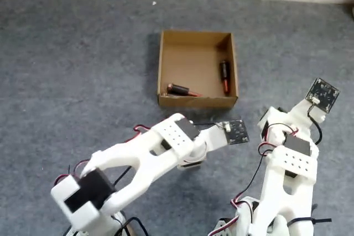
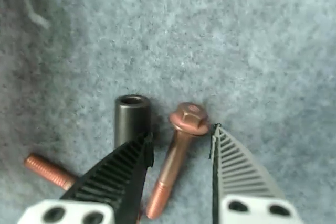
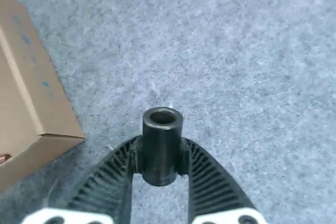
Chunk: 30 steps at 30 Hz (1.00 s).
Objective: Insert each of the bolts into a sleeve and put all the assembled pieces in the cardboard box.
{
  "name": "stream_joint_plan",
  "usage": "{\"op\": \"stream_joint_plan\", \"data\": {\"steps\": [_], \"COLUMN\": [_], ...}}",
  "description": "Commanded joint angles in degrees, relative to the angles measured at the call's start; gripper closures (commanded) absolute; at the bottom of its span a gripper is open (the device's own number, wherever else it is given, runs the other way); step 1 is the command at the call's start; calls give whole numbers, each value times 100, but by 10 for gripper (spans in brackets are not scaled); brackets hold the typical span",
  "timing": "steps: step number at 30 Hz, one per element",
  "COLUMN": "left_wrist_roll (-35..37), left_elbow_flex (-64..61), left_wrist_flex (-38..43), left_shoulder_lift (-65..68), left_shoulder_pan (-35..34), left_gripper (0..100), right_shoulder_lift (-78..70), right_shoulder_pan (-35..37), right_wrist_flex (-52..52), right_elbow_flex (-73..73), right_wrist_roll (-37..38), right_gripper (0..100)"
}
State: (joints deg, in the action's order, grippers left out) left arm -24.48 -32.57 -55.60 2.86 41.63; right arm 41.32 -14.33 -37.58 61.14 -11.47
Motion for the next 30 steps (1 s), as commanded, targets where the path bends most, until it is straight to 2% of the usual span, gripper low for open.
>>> {"op": "stream_joint_plan", "data": {"steps": [1,4,10,13,17,24,30], "left_wrist_roll": [-325,-325,-325,-299,211,862,1679], "left_elbow_flex": [338,338,321,312,409,-92,-479], "left_wrist_flex": [62,53,53,-18,-246,-378,-369], "left_shoulder_lift": [251,312,321,312,154,-1560,-3125], "left_shoulder_pan": [-321,-312,-40,57,-4,-40,-681], "left_gripper": [805,829,993,994,995,995,994], "right_shoulder_lift": [233,233,233,233,242,1174,2440], "right_shoulder_pan": [-40,-40,-40,-40,127,620,1376], "right_wrist_flex": [171,171,171,171,145,136,-145], "right_elbow_flex": [-119,-110,-110,-110,-110,-48,488], "right_wrist_roll": [-53,-53,-53,-44,-26,-26,-26], "right_gripper": [993,993,993,993,993,993,993]}}
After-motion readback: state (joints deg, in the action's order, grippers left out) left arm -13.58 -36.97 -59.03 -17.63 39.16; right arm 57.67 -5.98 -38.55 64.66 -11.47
